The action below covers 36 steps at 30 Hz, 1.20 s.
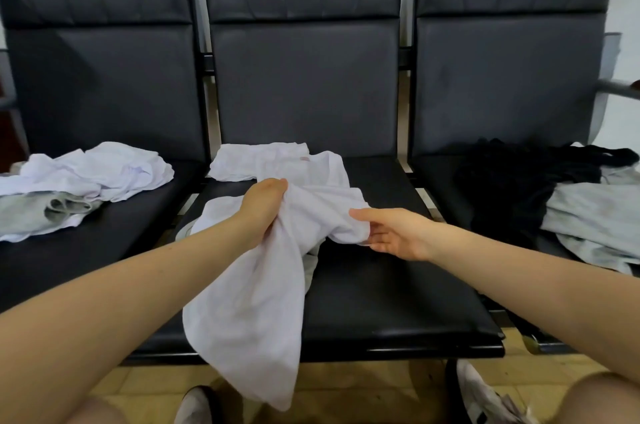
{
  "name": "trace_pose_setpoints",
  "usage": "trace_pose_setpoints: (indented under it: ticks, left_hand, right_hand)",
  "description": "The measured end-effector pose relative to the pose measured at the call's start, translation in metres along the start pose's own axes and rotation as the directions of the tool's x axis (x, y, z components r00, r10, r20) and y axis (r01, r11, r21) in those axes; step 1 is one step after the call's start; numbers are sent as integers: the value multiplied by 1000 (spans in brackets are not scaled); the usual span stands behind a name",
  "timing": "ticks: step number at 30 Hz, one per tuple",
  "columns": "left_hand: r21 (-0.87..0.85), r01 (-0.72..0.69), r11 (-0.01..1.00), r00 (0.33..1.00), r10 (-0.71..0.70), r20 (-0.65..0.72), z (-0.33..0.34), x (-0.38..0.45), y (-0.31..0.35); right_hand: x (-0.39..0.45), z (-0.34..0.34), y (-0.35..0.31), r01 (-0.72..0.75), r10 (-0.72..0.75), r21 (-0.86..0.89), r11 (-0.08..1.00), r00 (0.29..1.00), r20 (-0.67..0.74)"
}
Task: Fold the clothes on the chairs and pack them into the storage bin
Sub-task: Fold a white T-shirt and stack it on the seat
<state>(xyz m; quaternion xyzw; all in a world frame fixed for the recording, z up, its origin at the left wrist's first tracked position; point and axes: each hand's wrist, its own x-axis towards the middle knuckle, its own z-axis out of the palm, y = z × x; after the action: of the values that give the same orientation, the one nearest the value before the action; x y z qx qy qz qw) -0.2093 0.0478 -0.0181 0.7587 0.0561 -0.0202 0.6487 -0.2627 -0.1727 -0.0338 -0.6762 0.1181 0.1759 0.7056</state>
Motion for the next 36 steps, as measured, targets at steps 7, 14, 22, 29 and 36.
trace_pose_setpoints:
  ticks: [7, 14, 22, 29, 36]
  left_hand:
    - [40, -60, 997, 998, 59, 23, -4, 1, -11]
    - [292, -213, 932, 977, 197, 83, -20, -17, -20]
    - [653, -378, 656, 925, 249, 286, -24, -35, -25]
    - [690, -464, 556, 883, 354, 308, -20, -56, -20]
    - [699, -620, 356, 775, 417, 475, 12, -119, -11]
  right_hand:
    - [-5, 12, 8, 237, -223, -278, 931, 971, 83]
    - [-41, 3, -47, 473, -504, -199, 858, 850, -155]
    - [-99, -13, -83, 475, -442, 453, 754, 878, -184]
    - [-86, -35, -13, 234, -177, 94, 968, 896, -407]
    - [-85, -52, 22, 18, -111, -286, 958, 943, -314]
